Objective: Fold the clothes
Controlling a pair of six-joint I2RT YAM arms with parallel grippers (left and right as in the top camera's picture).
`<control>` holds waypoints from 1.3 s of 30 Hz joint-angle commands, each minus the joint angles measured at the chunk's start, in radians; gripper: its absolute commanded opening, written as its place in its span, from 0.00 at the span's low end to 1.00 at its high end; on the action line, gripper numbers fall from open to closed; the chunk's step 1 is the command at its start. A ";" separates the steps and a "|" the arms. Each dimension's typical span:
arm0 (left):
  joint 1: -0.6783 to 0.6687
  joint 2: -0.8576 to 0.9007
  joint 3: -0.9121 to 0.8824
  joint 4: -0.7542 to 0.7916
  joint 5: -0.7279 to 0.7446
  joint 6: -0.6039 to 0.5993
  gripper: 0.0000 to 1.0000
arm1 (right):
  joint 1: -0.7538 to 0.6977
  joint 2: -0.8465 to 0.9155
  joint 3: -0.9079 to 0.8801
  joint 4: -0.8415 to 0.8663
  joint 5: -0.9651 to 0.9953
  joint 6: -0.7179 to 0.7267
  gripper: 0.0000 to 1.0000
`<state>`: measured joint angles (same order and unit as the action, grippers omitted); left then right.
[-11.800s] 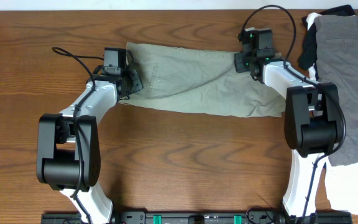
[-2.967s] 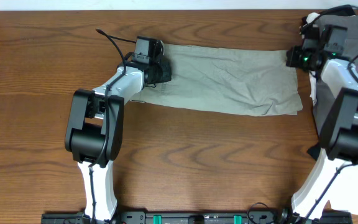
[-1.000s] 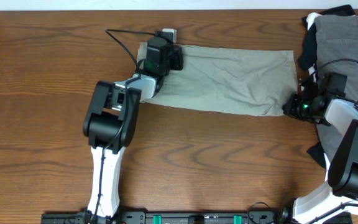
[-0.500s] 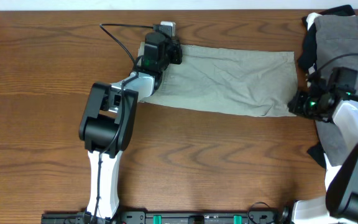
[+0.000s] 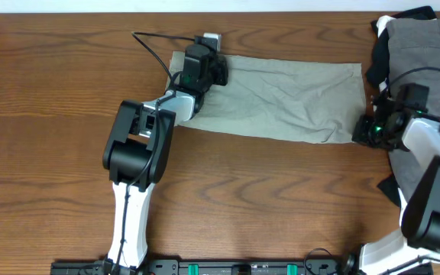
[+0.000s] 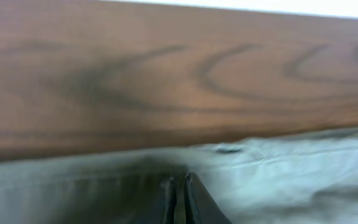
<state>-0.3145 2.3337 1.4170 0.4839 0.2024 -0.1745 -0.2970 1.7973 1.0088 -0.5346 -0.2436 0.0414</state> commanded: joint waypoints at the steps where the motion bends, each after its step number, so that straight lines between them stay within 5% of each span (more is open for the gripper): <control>1: 0.003 0.044 0.017 0.016 -0.013 0.025 0.09 | 0.003 0.066 -0.011 0.025 0.139 0.018 0.01; 12: 0.004 -0.121 0.017 -0.100 -0.010 0.032 0.09 | 0.003 0.060 0.024 -0.006 0.131 0.040 0.01; 18: 0.026 -0.383 0.017 -0.444 -0.042 0.032 0.12 | 0.003 -0.093 0.071 -0.099 0.077 0.043 0.03; 24: 0.087 -0.571 0.017 -0.803 -0.047 0.032 0.17 | 0.003 -0.252 0.110 -0.159 0.057 0.047 0.19; 31: 0.208 -0.588 0.016 -1.022 -0.046 0.032 0.32 | 0.035 -0.305 0.109 -0.158 -0.155 -0.046 0.18; 39: 0.282 -0.535 0.013 -1.132 0.000 0.032 0.54 | 0.177 -0.297 0.109 -0.062 -0.095 -0.057 0.20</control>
<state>-0.0330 1.7664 1.4349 -0.6342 0.1745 -0.1509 -0.1642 1.4921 1.1110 -0.6155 -0.3447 0.0097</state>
